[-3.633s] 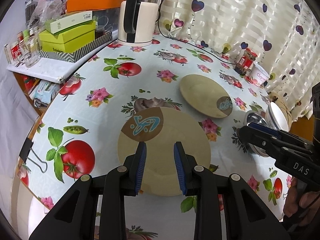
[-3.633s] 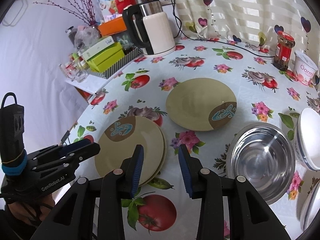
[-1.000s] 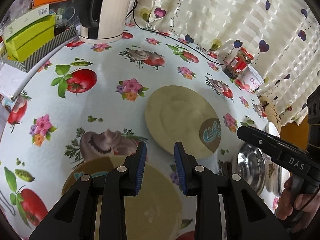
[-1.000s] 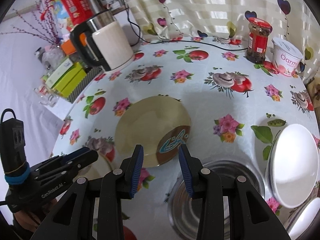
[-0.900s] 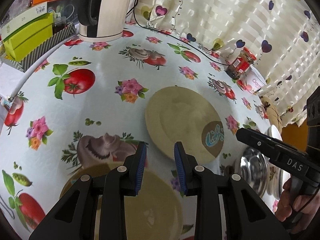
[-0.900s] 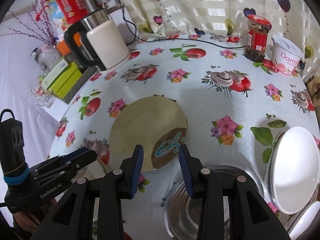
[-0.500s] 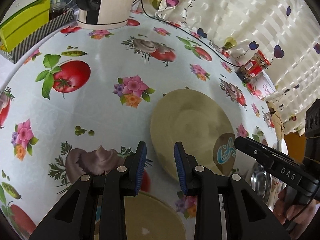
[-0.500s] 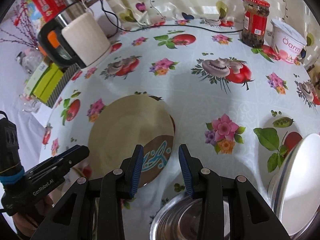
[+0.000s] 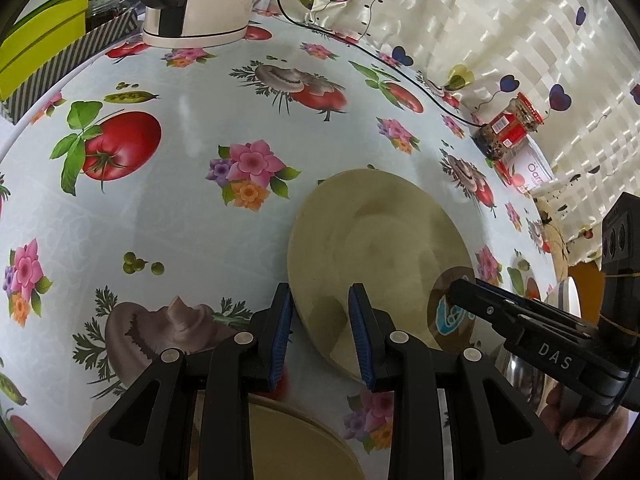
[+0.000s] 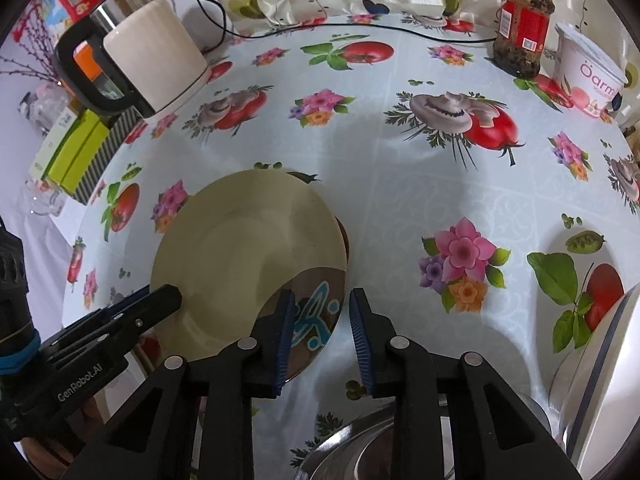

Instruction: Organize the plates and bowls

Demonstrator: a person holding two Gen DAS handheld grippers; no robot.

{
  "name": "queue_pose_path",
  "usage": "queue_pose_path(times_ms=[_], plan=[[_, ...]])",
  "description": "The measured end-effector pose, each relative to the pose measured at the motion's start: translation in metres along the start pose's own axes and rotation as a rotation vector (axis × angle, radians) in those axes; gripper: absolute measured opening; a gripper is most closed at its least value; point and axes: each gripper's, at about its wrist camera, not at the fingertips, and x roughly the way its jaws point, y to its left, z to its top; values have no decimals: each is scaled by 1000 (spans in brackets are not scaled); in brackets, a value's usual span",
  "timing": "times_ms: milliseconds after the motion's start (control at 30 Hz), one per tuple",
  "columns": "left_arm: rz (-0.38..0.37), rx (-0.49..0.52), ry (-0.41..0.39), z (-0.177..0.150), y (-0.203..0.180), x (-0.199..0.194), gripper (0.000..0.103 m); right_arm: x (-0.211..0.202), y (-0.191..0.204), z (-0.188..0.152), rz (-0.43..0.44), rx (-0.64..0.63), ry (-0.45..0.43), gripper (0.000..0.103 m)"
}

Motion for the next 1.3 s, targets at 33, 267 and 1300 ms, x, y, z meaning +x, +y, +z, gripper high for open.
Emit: queue_pose_path(times_ms=[33,267,1300], plan=[[2,2,-1,0,0,0,30,0,0,0,0,1,0,27],[12,6,-14,-1,-1,-5,30,-1,3,0,4,-4,-13,25],[59,11,-89,-32,5,-68,30,-39,37,-29,57,-49,-81,25]])
